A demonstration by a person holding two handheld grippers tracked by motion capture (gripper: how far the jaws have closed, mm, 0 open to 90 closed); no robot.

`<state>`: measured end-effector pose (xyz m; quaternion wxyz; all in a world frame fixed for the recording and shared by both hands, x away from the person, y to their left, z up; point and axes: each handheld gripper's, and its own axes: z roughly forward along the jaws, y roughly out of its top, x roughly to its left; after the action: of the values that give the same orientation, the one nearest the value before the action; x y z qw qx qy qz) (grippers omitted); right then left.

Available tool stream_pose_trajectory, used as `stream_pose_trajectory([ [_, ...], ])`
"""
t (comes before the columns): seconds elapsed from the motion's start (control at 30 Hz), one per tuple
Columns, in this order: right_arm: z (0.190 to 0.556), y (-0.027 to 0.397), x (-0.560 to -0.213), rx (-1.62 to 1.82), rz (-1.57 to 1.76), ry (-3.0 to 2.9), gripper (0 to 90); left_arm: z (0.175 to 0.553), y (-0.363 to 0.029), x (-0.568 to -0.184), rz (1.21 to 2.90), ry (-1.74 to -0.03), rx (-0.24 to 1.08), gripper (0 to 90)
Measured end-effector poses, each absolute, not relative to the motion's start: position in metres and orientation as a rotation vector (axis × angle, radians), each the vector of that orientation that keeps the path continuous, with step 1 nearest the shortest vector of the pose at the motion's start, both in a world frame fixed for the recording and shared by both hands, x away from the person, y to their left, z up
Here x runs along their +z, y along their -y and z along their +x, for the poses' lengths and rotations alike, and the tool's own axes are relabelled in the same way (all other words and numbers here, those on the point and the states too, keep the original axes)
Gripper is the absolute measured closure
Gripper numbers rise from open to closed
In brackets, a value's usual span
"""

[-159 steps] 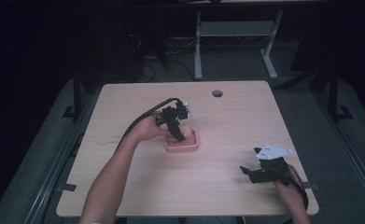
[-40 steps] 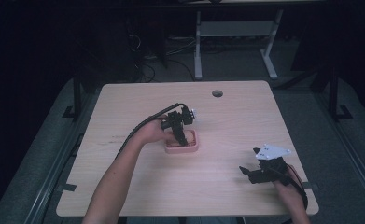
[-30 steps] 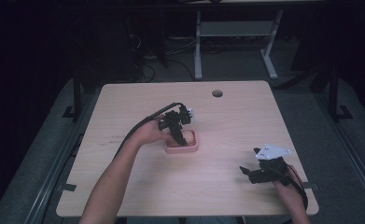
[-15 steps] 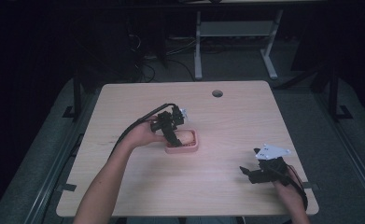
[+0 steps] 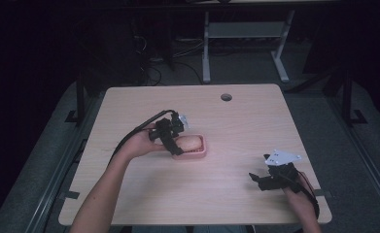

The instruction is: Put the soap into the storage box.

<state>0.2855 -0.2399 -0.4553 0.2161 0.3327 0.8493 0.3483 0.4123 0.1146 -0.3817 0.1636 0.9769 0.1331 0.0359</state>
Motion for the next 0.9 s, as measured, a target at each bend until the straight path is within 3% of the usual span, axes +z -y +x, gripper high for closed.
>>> stream_pose_trajectory([
  [0.9,0.287,0.242,-0.457,0.944,0.955,-2.34,13.8,0.377,-0.146,-0.382,2.731,-0.386,0.135,25.6],
])
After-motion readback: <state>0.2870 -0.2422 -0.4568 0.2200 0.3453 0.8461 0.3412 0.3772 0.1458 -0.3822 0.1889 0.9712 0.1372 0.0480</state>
